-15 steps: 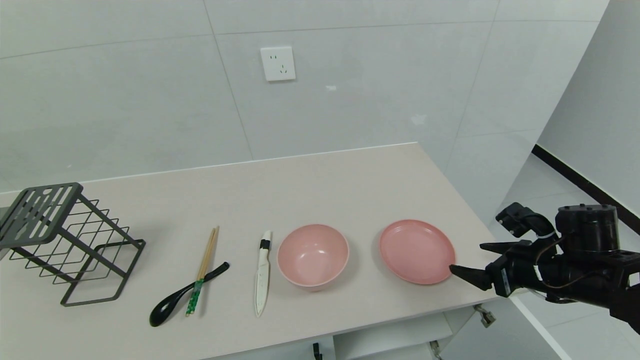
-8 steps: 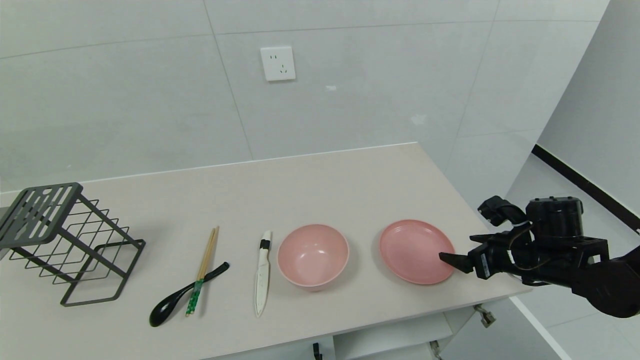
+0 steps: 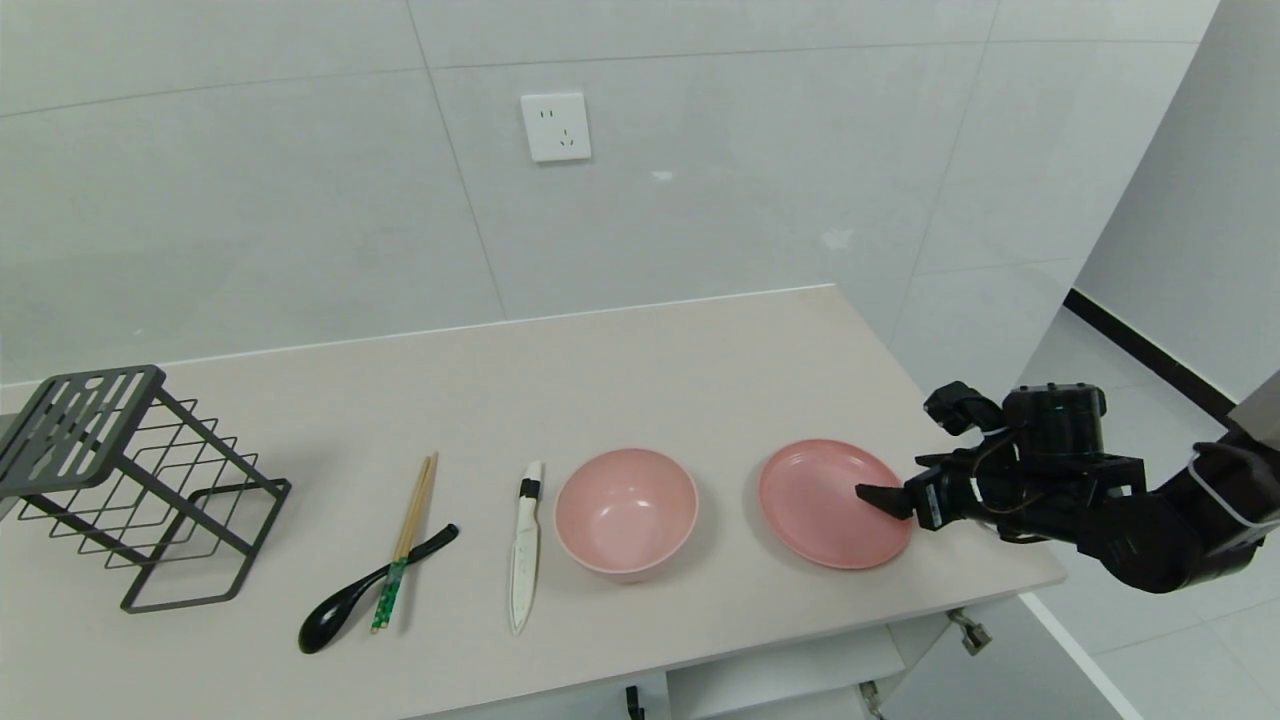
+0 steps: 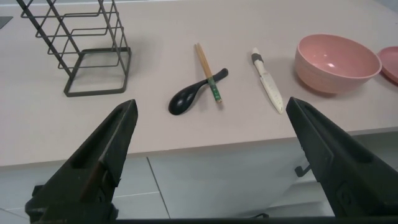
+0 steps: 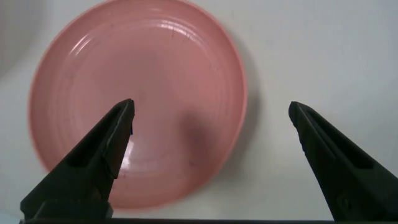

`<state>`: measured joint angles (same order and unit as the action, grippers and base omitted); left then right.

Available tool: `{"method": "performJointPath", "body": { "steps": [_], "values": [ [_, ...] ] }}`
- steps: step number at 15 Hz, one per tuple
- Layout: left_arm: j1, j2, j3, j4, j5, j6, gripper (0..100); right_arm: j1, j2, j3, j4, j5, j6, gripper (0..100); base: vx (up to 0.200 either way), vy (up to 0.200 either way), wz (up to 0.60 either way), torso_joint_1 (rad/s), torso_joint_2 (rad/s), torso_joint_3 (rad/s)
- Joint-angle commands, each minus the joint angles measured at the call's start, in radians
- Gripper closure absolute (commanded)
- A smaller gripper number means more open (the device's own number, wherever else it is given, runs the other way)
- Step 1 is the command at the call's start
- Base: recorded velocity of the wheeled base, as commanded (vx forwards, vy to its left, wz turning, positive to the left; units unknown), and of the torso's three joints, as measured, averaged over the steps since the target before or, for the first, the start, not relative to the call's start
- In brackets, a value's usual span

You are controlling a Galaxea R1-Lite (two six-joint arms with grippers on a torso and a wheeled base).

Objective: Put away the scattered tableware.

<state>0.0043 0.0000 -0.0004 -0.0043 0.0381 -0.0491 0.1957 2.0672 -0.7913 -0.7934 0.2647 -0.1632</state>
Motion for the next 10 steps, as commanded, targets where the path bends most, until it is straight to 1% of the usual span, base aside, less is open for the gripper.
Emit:
{"method": "performJointPath", "body": {
  "steps": [1,4,10],
  "values": [
    [0.000,0.000,0.000,0.000,0.000,0.000,0,0.001,0.068,-0.051,-0.012,-0.002,0.004,0,0.000,0.000,0.00,0.000,0.00,0.000],
    [0.000,0.000,-0.001,0.000,0.000,0.000,0,0.010,0.114,-0.086,-0.024,-0.002,0.024,0,0.000,0.000,0.00,0.000,0.00,0.000],
    [0.000,0.000,-0.001,0.000,-0.001,0.000,0,0.042,0.125,-0.086,-0.029,-0.002,0.025,0,0.000,0.000,0.00,0.000,0.00,0.000]
  ]
}}
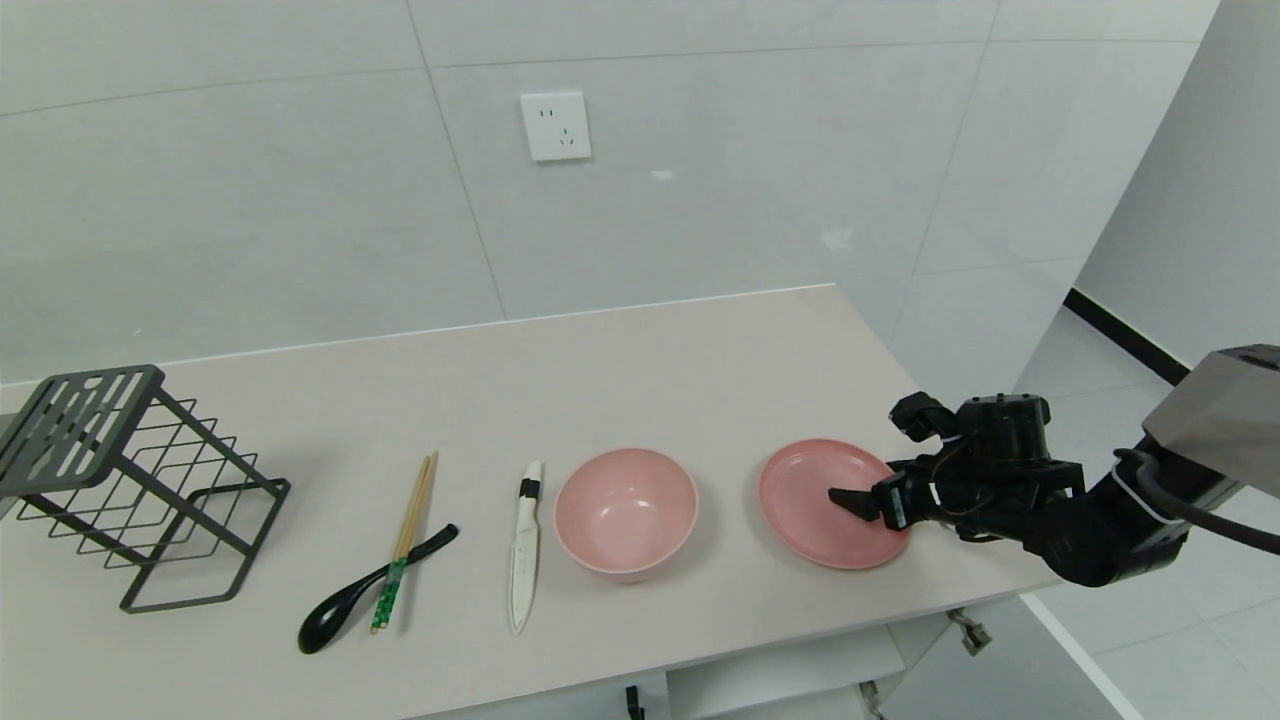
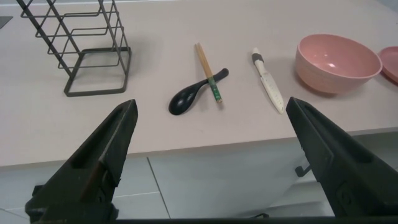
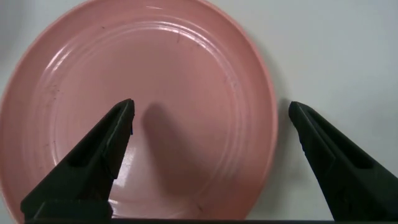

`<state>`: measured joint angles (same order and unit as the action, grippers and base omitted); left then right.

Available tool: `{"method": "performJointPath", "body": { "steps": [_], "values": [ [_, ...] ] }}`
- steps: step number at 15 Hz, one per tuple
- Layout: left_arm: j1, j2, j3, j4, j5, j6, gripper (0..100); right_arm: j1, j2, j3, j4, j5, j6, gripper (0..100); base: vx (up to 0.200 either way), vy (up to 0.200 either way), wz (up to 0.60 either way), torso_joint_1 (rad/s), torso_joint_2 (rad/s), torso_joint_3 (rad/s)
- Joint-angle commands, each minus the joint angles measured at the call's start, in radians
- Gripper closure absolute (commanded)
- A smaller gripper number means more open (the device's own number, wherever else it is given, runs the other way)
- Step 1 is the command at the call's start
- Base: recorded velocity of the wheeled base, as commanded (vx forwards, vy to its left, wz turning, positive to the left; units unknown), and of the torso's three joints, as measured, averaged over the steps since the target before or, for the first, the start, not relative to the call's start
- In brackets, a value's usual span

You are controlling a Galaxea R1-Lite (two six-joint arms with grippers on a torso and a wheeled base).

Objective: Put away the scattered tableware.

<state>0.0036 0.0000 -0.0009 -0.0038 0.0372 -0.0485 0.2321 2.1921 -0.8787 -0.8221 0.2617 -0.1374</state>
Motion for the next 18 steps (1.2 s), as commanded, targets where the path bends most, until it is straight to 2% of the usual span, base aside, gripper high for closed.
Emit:
{"method": "performJointPath", "body": {
  "steps": [1,4,5,7,11,15,18],
  "values": [
    [0.001,0.000,-0.001,-0.001,0.001,-0.001,0,0.030,-0.008,0.007,-0.002,0.002,-0.001,0,0.000,0.000,0.00,0.000,0.00,0.000],
    [0.001,0.000,0.001,-0.001,0.000,-0.001,0,0.056,-0.008,0.018,-0.002,-0.004,0.010,0,0.000,0.000,0.00,0.000,0.00,0.000],
    [0.001,0.000,-0.001,-0.001,0.000,-0.001,0,0.056,-0.002,0.026,0.000,-0.016,0.022,100,0.000,0.000,0.00,0.000,0.00,0.000],
    [0.001,0.000,0.001,-0.001,0.000,-0.001,0,0.049,0.020,0.033,0.000,-0.119,0.075,100,0.000,0.000,0.00,0.000,0.00,0.000],
    [0.001,0.000,-0.001,-0.001,0.000,0.001,0,0.047,0.024,0.038,-0.002,-0.128,0.075,100,0.000,0.000,0.00,0.000,0.00,0.000],
    [0.001,0.000,-0.001,-0.001,-0.002,0.001,0,0.056,-0.117,0.060,-0.005,-0.128,0.071,100,0.000,0.000,0.00,0.000,0.00,0.000],
    [0.001,0.000,-0.001,-0.001,-0.002,0.002,0,0.082,-0.292,0.192,-0.055,-0.125,0.076,100,0.000,0.000,0.00,0.000,0.00,0.000]
  ]
}}
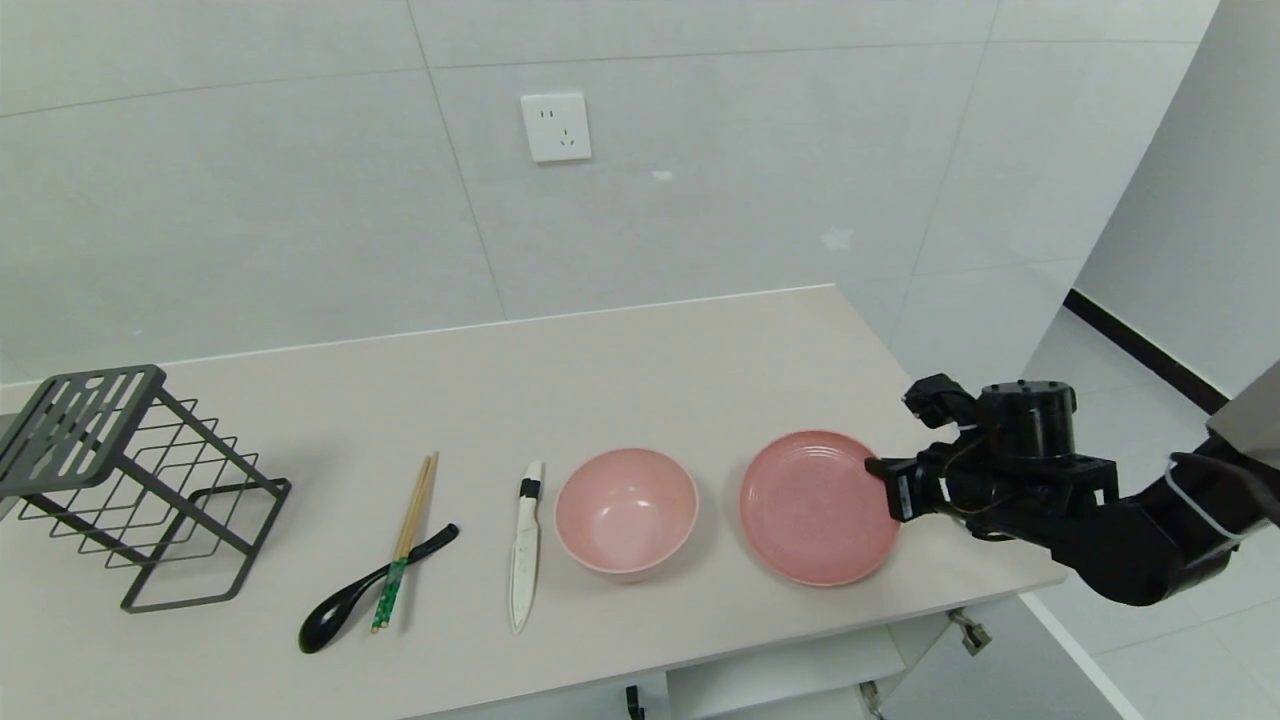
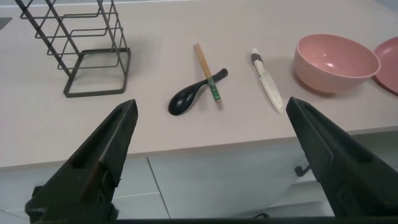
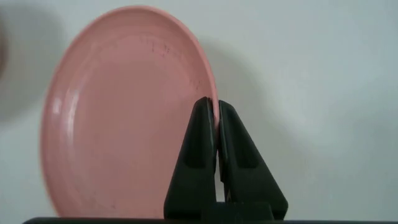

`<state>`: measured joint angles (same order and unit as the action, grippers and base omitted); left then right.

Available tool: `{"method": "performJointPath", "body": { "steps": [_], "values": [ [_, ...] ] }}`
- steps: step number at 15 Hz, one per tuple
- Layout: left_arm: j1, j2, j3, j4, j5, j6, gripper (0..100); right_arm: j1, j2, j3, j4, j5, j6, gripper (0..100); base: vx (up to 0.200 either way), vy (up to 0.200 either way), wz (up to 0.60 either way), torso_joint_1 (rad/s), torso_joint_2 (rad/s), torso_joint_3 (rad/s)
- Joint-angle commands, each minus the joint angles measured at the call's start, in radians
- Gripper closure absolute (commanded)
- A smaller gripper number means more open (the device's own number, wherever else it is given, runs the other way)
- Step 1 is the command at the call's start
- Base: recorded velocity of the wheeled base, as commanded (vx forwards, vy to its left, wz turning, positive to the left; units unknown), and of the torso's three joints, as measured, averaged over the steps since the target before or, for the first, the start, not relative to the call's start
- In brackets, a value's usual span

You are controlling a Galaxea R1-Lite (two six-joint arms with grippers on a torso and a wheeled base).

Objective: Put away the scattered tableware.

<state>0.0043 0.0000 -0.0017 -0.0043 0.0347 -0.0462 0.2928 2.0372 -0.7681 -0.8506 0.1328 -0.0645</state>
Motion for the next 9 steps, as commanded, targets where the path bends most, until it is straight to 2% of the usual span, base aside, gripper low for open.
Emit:
{"method": "performJointPath", "body": {
  "steps": [1,4,6,7,8,9],
  "values": [
    [0.000,0.000,0.002,0.000,0.001,0.000,0,0.026,-0.166,0.112,-0.030,0.004,0.003,100,0.000,0.000,0.00,0.000,0.00,0.000],
    [0.000,0.000,0.002,-0.048,-0.009,0.012,0,0.029,-0.312,0.224,-0.031,0.005,0.014,100,0.000,0.000,0.00,0.000,0.00,0.000],
    [0.000,0.000,0.002,-0.154,-0.016,0.022,0,0.029,-0.405,0.273,-0.042,0.007,0.026,100,0.000,0.000,0.00,0.000,0.00,0.000],
    [0.000,0.000,0.002,-0.169,-0.027,0.022,0,0.029,-0.420,0.282,-0.047,0.007,0.031,100,0.000,0.000,0.00,0.000,0.00,0.000],
    [0.000,0.000,0.002,-0.192,-0.150,0.032,0,0.029,-0.482,0.311,-0.079,0.010,0.034,100,0.000,0.000,0.00,0.000,0.00,0.000],
    [-0.001,0.000,0.002,-0.191,-0.220,0.046,0,0.026,-0.508,0.314,-0.088,0.010,0.040,100,0.000,0.000,0.00,0.000,0.00,0.000]
  ]
}}
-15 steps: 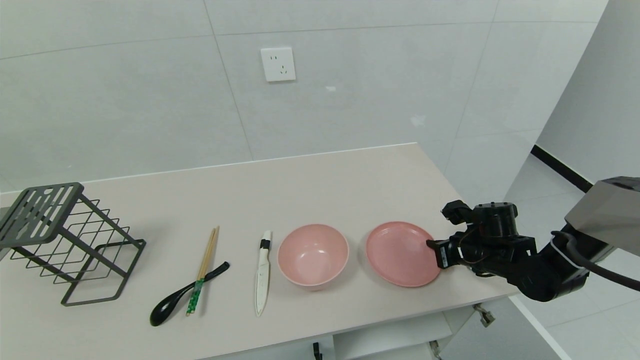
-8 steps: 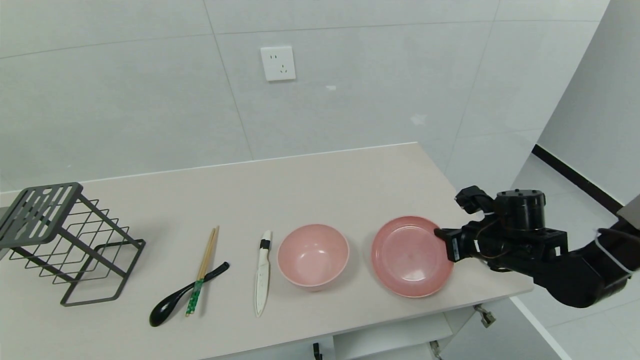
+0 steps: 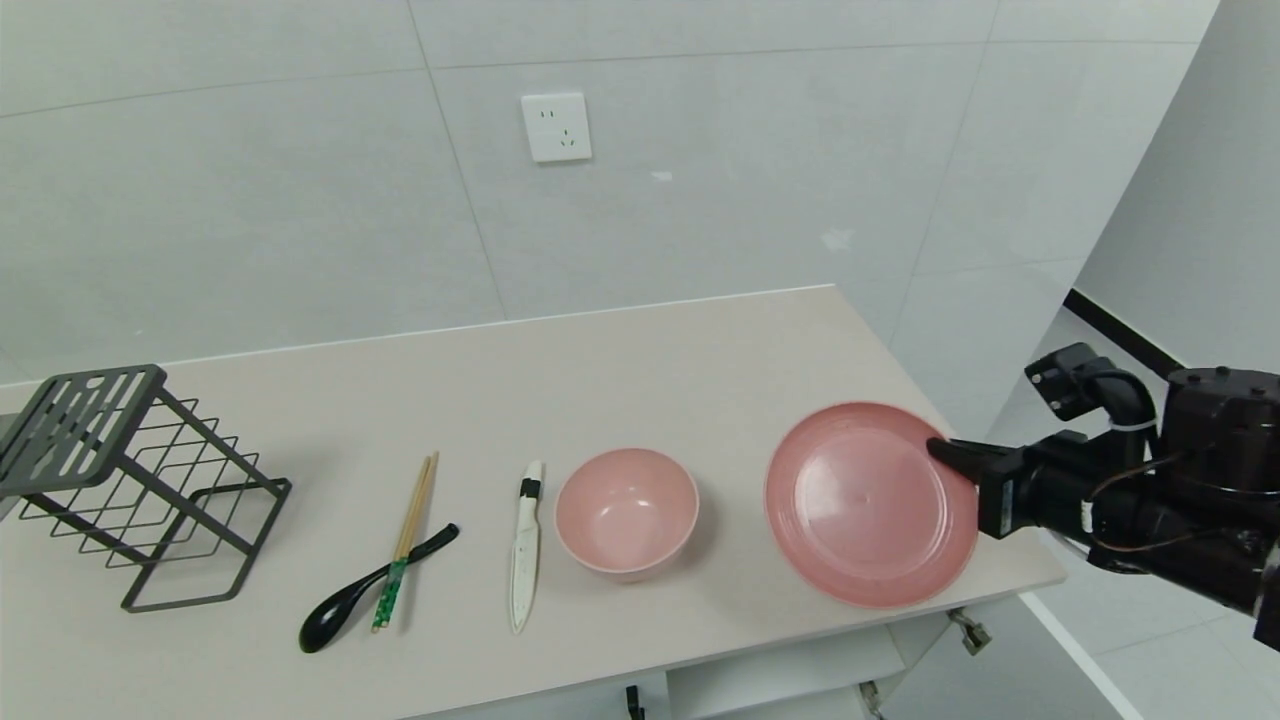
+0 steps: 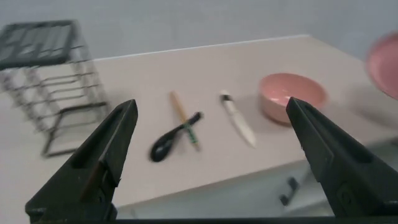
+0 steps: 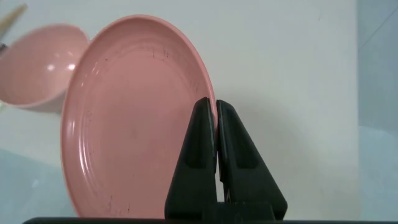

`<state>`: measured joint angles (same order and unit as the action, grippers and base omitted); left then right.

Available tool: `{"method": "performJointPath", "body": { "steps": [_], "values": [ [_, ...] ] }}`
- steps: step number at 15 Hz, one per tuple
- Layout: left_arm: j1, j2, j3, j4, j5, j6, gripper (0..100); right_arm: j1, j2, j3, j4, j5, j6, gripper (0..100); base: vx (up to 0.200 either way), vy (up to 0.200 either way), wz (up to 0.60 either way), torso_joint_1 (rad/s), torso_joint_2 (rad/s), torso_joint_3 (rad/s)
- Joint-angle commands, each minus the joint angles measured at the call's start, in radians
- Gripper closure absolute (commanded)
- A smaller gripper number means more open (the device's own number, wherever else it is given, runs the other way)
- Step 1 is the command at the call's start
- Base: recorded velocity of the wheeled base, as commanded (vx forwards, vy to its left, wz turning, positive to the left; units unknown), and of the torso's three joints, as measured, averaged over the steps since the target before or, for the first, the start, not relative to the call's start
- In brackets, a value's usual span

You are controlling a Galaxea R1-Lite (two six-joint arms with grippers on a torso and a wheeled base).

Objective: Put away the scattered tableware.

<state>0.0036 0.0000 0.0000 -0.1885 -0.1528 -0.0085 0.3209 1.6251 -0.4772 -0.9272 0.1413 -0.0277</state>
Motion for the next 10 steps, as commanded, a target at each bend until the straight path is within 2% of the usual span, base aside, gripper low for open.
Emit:
{"method": "performJointPath", "body": {
  "steps": [1,2,7,9,10],
  "values": [
    [-0.001,0.017,-0.008,0.015,-0.139,0.012,0,-0.009,-0.137,0.025,-0.025,0.009,0.025,100,0.000,0.000,0.00,0.000,0.00,0.000],
    [-0.001,0.081,-0.040,0.040,-0.199,0.012,0,-0.017,-0.151,0.031,-0.035,0.011,0.026,100,0.000,0.000,0.00,0.000,0.00,0.000],
    [-0.042,0.359,-0.229,0.011,-0.364,0.016,0,-0.161,-0.352,0.218,-0.090,0.046,0.018,100,0.000,0.000,0.00,0.000,0.00,0.000],
    [-0.045,0.489,-0.265,-0.045,-0.421,0.018,0,-0.183,-0.429,0.302,-0.093,0.064,0.009,100,0.000,0.000,0.00,0.000,0.00,0.000],
    [-0.047,0.566,-0.270,-0.118,-0.426,0.019,0,-0.190,-0.458,0.348,-0.096,0.064,0.006,100,0.000,0.000,0.00,0.000,0.00,0.000]
  ]
}}
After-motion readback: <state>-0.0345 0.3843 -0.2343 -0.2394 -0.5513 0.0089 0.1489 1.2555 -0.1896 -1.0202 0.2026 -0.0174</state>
